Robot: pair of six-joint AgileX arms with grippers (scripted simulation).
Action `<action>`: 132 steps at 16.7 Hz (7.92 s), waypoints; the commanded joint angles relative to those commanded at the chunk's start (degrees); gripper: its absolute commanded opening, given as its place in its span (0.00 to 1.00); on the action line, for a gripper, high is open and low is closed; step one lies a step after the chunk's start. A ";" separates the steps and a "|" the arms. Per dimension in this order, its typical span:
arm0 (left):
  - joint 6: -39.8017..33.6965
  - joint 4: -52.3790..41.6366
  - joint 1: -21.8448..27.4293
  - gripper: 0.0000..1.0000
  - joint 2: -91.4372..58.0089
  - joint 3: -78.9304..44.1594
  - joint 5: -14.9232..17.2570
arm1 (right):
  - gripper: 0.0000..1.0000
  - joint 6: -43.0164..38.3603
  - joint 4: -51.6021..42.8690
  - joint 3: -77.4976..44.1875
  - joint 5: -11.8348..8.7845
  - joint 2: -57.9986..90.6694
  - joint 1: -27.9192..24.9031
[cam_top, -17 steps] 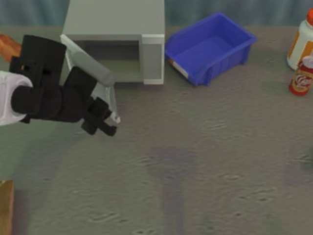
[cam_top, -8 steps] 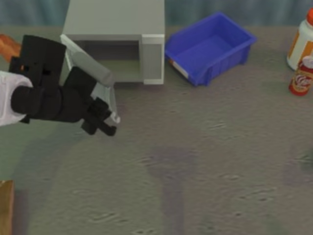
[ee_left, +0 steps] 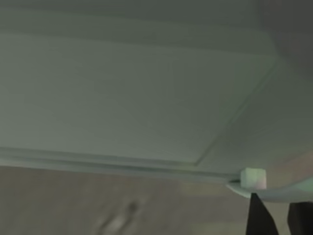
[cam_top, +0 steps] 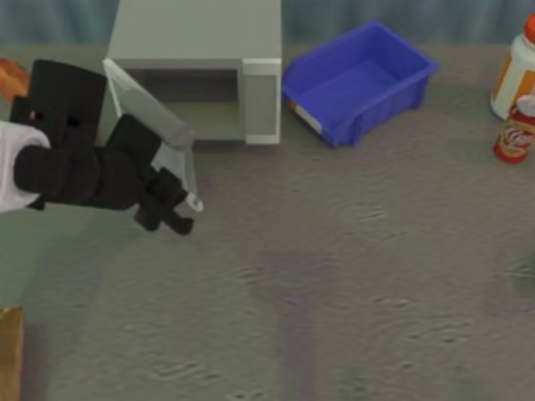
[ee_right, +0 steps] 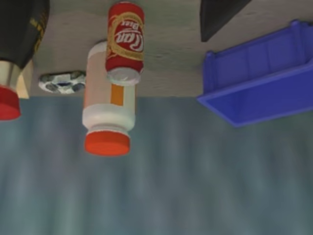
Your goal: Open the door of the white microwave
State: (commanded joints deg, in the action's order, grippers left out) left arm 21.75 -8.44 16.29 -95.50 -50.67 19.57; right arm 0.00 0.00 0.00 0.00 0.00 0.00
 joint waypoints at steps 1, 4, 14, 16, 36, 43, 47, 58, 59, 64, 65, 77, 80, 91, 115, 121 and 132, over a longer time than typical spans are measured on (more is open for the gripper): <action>0.64 -0.25 -0.38 0.00 0.05 0.03 0.35 | 1.00 0.00 0.00 0.00 0.00 0.00 0.00; 1.01 -0.42 -0.57 0.00 0.06 0.07 0.55 | 1.00 0.00 0.00 0.00 0.00 0.00 0.00; 1.01 -0.42 -0.57 0.00 0.06 0.07 0.55 | 1.00 0.00 0.00 0.00 0.00 0.00 0.00; 1.01 -0.42 -0.57 0.00 0.06 0.07 0.55 | 1.00 0.00 0.00 0.00 0.00 0.00 0.00; 4.64 -1.96 -2.22 0.00 0.29 0.10 2.98 | 1.00 0.00 0.00 0.00 0.00 0.00 0.00; 4.64 -1.96 -2.22 0.00 0.29 0.10 2.98 | 1.00 0.00 0.00 0.00 0.00 0.00 0.00; 4.64 -1.96 -2.22 0.00 0.29 0.10 2.98 | 1.00 0.00 0.00 0.00 0.00 0.00 0.00; 4.64 -1.96 -2.22 0.00 0.29 0.10 2.98 | 1.00 0.00 0.00 0.00 0.00 0.00 0.00; 4.64 -1.96 -2.22 0.00 0.29 0.10 2.98 | 1.00 0.00 0.00 0.00 0.00 0.00 0.00; 4.64 -1.96 -2.22 0.38 0.29 0.10 2.98 | 1.00 0.00 0.00 0.00 0.00 0.00 0.00; 4.64 -1.96 -2.22 0.45 0.29 0.10 2.98 | 1.00 0.00 0.00 0.00 0.00 0.00 0.00; 4.64 -1.96 -2.22 1.00 0.29 0.10 2.98 | 1.00 0.00 0.00 0.00 0.00 0.00 0.00; 4.64 -1.96 -2.22 1.00 0.29 0.10 2.98 | 1.00 0.00 0.00 0.00 0.00 0.00 0.00; 2.35 -13.80 -0.97 1.00 15.75 2.84 1.47 | 1.00 0.00 0.00 0.00 0.00 0.00 0.00; -82.71 -80.36 14.68 1.00 -26.66 -81.11 -29.48 | 1.00 0.00 0.00 0.00 0.00 0.00 0.00; -96.19 -92.58 17.18 1.00 -32.81 -93.27 -35.89 | 1.00 0.00 0.00 0.00 0.00 0.00 0.00; -94.84 -84.72 15.78 1.00 -30.81 -83.82 -35.88 | 1.00 0.00 0.00 0.00 0.00 0.00 0.00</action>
State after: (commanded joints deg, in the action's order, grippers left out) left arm -73.09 -93.17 32.07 -126.31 -134.49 -16.32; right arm 0.00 0.00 0.00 0.00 0.00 0.00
